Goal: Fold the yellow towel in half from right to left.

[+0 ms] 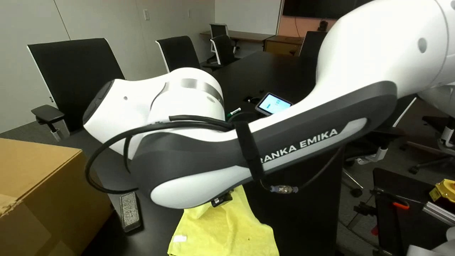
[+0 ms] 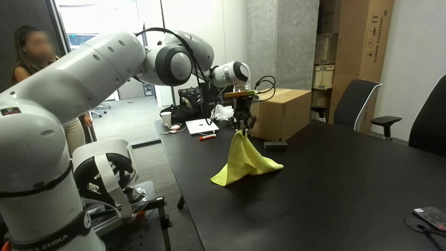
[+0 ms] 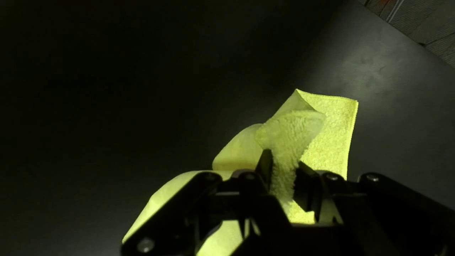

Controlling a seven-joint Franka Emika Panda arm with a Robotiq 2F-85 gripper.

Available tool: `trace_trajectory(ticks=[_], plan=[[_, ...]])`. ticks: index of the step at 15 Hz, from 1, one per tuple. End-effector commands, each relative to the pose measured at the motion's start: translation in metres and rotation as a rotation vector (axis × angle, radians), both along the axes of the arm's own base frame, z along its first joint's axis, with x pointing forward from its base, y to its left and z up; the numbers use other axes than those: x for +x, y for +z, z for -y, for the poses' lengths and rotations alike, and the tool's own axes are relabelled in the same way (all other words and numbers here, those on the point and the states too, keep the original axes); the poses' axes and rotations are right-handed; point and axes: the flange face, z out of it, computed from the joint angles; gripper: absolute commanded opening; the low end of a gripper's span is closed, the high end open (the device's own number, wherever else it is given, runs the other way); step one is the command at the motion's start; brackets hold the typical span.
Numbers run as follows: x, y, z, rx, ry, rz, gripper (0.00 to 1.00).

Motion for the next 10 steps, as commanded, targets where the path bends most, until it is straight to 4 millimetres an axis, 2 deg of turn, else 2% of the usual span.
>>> trace_trajectory(ticks=[1, 6, 10], plan=[[-0.015, 0.028, -0.008, -0.032, 0.075, 0.018, 0.03], [-0.041, 0.055, -0.019, 0.003, 0.142, -0.003, 0.03], [-0.063, 0.052, -0.022, 0.033, 0.189, -0.025, 0.03]])
